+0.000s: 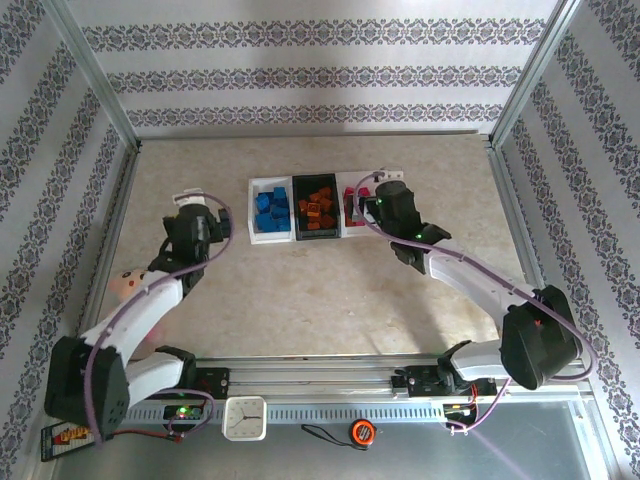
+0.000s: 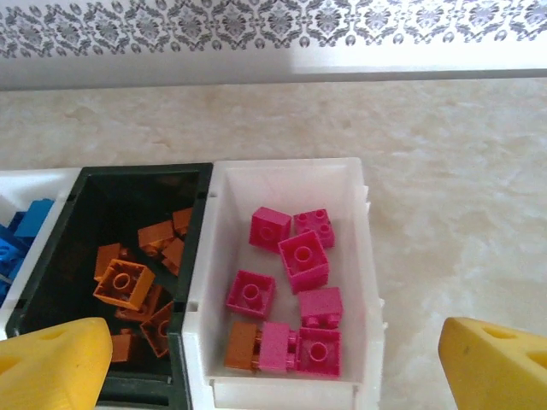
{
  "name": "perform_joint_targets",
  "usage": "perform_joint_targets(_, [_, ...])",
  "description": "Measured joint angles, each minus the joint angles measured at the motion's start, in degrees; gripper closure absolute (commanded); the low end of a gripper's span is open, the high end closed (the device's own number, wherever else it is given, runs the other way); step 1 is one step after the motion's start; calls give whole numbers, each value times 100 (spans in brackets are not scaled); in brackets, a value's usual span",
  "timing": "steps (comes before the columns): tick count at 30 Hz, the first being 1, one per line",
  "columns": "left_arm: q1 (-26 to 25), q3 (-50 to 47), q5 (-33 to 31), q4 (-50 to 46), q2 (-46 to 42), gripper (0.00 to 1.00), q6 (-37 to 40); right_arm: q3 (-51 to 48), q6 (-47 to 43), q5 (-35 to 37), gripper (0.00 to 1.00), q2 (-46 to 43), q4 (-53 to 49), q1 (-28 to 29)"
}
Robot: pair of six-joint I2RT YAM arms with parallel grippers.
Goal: Sort the legos into containers by color
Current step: Place the lego in the container, then reset both arms
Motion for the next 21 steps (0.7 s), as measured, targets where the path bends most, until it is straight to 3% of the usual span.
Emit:
perform_joint_targets(4, [496,-267,304,914,780,1,417,-225,7,356,2,-339,122,0])
perform_joint_targets(10, [573,-1388,772,2658,1615,1,876,-485,4,741,2,-693,216,-52])
perform_joint_targets(16, [675,-1676,1408,4251,2404,1,1126,-811,4,765,2,-1060,299,-409])
perform_joint_targets(21, [863,-1668,1600,4601,2479,1,1110,-1394,-382,553,2,-1510,800,-732])
